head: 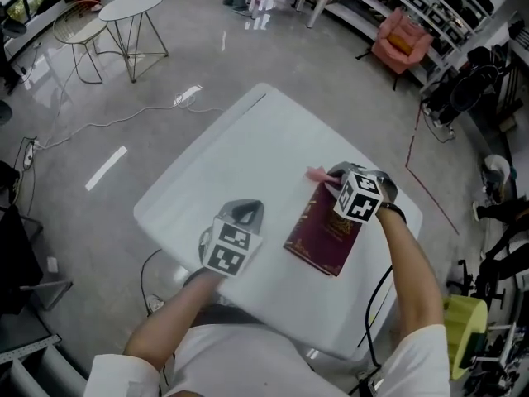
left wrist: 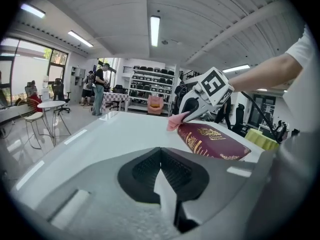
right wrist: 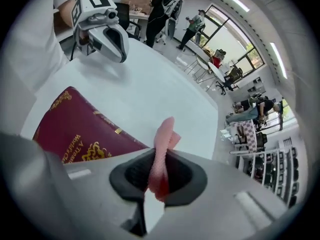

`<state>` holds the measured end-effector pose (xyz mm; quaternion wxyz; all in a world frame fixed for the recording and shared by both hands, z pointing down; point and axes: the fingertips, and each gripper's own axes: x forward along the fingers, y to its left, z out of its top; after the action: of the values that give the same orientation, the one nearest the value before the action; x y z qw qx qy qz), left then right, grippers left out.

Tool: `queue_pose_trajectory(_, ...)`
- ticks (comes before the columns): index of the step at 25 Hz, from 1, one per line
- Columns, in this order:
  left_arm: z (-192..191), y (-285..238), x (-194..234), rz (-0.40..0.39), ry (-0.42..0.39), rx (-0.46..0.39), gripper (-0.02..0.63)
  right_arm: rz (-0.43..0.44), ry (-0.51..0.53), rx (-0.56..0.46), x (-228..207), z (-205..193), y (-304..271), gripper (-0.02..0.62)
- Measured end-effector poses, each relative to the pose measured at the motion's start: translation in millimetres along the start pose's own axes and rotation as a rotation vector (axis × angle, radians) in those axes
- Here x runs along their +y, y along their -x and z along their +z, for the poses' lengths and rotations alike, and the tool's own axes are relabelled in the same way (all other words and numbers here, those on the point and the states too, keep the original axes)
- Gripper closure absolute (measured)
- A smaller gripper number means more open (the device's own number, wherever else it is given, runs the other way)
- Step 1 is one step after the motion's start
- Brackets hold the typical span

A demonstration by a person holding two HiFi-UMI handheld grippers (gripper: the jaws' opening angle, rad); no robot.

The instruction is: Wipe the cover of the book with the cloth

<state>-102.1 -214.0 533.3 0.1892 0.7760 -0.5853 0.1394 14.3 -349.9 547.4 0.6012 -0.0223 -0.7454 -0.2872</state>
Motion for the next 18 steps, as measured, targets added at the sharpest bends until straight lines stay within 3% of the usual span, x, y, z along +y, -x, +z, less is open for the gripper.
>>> queue_pose_trajectory(6, -7, 12, 9, 0.027, 0.019, 0.004, 0.600, 0.058, 0.093, 0.028, 6, 12, 3, 0.555)
queue_pose_trajectory(18, -10, 13, -11, -0.055, -0.001, 0.000, 0.600, 0.094, 0.137, 0.017, 51, 40, 19, 0.555)
